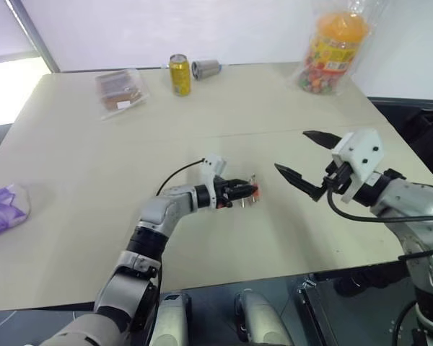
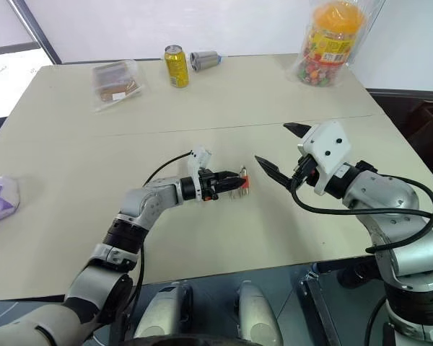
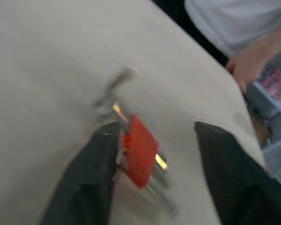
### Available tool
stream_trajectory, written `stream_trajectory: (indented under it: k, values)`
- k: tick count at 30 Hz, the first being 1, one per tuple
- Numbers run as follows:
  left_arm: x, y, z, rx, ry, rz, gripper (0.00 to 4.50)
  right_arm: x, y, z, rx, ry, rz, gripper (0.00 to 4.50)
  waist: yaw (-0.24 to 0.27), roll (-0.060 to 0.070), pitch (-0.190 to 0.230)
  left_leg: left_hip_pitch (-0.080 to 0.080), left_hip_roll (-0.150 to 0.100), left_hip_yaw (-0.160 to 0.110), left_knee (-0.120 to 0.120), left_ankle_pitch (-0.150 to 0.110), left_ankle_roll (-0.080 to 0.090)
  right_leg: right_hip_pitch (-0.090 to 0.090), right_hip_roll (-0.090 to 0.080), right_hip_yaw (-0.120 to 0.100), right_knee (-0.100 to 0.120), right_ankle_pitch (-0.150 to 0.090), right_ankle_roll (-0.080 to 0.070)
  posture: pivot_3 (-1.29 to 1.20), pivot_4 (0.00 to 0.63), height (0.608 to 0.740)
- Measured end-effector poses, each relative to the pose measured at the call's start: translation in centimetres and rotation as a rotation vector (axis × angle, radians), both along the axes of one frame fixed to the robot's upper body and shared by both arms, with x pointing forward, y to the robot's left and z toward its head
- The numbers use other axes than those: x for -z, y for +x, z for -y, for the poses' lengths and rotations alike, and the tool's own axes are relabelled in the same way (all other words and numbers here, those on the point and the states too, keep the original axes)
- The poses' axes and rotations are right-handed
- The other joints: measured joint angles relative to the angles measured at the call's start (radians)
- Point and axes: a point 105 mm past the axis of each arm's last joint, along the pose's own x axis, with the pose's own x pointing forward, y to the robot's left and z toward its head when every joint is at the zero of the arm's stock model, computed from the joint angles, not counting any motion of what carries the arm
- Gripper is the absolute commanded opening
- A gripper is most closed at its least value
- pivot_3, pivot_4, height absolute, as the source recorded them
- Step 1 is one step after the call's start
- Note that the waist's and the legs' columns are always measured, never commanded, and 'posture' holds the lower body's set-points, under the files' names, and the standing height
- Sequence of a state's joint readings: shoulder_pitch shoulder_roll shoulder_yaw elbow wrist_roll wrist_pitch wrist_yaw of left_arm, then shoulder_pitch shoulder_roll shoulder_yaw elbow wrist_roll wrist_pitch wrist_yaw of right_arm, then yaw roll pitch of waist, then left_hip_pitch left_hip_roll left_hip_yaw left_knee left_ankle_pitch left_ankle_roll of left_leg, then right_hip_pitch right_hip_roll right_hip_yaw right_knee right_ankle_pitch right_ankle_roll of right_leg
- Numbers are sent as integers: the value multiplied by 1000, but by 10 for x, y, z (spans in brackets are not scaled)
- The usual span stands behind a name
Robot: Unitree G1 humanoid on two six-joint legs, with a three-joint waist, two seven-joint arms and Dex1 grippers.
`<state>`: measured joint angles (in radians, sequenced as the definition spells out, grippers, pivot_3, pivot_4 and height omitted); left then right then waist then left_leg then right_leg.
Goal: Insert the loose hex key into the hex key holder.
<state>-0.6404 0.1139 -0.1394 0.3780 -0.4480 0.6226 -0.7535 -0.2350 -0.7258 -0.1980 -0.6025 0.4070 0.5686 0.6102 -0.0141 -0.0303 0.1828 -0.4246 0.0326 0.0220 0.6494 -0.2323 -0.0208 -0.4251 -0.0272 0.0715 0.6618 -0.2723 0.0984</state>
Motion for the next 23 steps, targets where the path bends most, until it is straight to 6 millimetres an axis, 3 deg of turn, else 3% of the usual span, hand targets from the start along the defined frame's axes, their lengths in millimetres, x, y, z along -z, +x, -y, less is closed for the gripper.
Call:
stream_trajectory:
  k: [1, 4, 7, 10, 13, 16, 19, 21, 23]
  values:
    - [-1, 1, -2, -5, -5, 9, 4401, 0, 0, 0, 1, -1, 2, 4500, 0, 0, 0, 0, 0, 0, 0, 0, 0, 0, 0, 0, 0, 0, 0, 0, 150, 740]
    - [-5, 11, -13, -58, -4, 40, 4462, 1, 0, -3, -7, -2, 2, 4500, -1, 0, 0, 0, 0, 0, 0, 0, 0, 0, 0, 0, 0, 0, 0, 0, 150, 740]
    - [-14, 34, -52, -212, 44, 119, 4462, 2, 0, -3, -5, -6, 2, 4500, -7, 0, 0, 1, 1, 0, 0, 0, 0, 0, 1, 0, 1, 0, 0, 0, 150, 740]
    - [-42, 50, -86, -329, 67, 261, 4462, 4, 1, -1, -10, -18, -15, 4500, 0, 0, 0, 0, 0, 0, -1, 0, 0, 0, 0, 0, 0, 0, 0, 0, 150, 740]
    - [-71, 48, -99, -315, 109, 412, 4462, 15, -3, -1, -50, -70, -81, 4500, 7, 0, 0, -1, -1, 0, -1, 0, 0, 0, -2, -1, -2, 0, 0, 0, 150, 740]
    - [-83, 28, -97, -186, 152, 491, 4462, 32, -11, 2, -105, -158, -186, 4500, 4, 0, 0, -2, 0, 1, -1, 0, 0, 1, -2, 0, -5, 0, 0, 0, 150, 740]
    - [-76, -17, -99, 48, 216, 476, 4462, 46, -17, 9, -161, -268, -296, 4500, -11, 1, 0, -1, 1, 2, -2, 0, 1, 1, -1, 0, -5, 0, 0, 0, 150, 740]
    - [-71, -43, -102, 167, 249, 444, 4462, 48, -15, 17, -165, -305, -326, 4500, -13, 1, 0, 0, 2, 1, -2, 0, 1, 1, 0, -1, -4, 0, 0, 0, 150, 740]
    - [-73, -54, -104, 222, 264, 427, 4462, 45, -12, 17, -185, -317, -323, 4500, -7, 1, 0, 1, 2, 0, -2, 0, 1, 1, 1, -1, -4, 0, -1, 0, 150, 740]
